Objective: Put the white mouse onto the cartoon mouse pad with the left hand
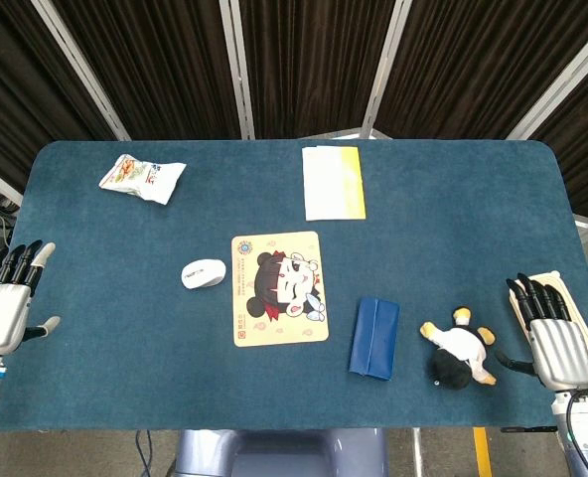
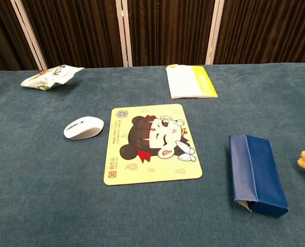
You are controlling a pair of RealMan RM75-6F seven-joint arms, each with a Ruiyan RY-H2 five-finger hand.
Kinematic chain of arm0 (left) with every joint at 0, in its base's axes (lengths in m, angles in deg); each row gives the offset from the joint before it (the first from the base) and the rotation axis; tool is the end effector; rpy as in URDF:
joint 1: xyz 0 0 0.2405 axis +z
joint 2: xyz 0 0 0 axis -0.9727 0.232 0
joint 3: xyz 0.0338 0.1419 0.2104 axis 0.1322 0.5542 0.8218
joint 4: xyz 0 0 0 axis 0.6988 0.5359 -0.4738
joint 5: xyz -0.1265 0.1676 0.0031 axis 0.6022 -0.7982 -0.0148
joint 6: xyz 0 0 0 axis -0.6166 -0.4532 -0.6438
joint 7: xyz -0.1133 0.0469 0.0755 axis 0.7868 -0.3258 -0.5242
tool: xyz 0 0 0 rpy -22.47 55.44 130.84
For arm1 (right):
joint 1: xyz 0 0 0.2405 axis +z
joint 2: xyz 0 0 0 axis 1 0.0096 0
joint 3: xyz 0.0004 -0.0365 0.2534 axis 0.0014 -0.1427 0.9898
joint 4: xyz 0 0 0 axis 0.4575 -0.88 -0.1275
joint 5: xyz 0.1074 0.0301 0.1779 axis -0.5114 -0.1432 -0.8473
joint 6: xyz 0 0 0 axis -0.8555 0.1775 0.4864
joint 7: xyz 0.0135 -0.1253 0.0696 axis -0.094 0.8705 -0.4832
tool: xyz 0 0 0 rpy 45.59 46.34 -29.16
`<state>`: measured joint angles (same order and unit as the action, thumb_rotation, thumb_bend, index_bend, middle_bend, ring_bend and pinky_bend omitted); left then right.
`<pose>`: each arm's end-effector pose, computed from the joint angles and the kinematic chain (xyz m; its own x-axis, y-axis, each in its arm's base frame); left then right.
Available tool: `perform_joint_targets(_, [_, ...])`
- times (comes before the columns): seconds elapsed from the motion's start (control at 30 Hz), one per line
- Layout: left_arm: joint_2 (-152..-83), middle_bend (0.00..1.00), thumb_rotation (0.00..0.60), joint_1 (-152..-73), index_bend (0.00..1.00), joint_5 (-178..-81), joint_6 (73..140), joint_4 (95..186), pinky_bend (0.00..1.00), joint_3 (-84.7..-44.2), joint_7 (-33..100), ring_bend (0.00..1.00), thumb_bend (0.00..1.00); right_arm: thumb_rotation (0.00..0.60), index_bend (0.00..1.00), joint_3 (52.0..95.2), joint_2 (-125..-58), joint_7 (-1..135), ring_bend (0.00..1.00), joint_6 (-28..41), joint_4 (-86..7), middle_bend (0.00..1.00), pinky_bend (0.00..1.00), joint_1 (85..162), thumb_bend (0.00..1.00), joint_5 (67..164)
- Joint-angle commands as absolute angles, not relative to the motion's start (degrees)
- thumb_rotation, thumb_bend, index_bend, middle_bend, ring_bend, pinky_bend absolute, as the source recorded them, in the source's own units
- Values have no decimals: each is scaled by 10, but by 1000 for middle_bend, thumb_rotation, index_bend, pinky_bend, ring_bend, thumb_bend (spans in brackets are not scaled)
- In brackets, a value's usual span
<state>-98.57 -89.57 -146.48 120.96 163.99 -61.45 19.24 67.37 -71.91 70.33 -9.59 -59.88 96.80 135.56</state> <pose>-0.2888 0.2302 0.1522 0.5572 0.0239 0.8301 0.8304 -0.0245 -0.5567 -0.3034 -0.1975 0.1510 0.3918 -0.0548 0.9184 -0.9199 -0.0085 0.3919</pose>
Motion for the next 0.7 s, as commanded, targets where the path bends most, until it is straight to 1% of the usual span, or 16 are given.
perform_joint_targets(0.03, [-986, 0, 600, -896, 50, -1465, 1210, 1640, 0, -615, 192, 0, 141, 600, 0, 674, -719, 703, 0, -96, -599, 0, 0, 968, 110, 1356])
perform_joint_targets(0.5, [-987, 0, 600, -897, 52, -1462, 1209, 1638, 0, -616, 189, 0, 141, 600, 0, 674, -720, 706, 0, -95, -599, 0, 0, 969, 111, 1355])
perform_joint_targets(0.7, [-995, 0, 600, -899, 82, -1443, 1212, 1644, 0, -625, 161, 0, 142, 600, 0, 675, -721, 712, 0, -96, -600, 0, 0, 969, 110, 1353])
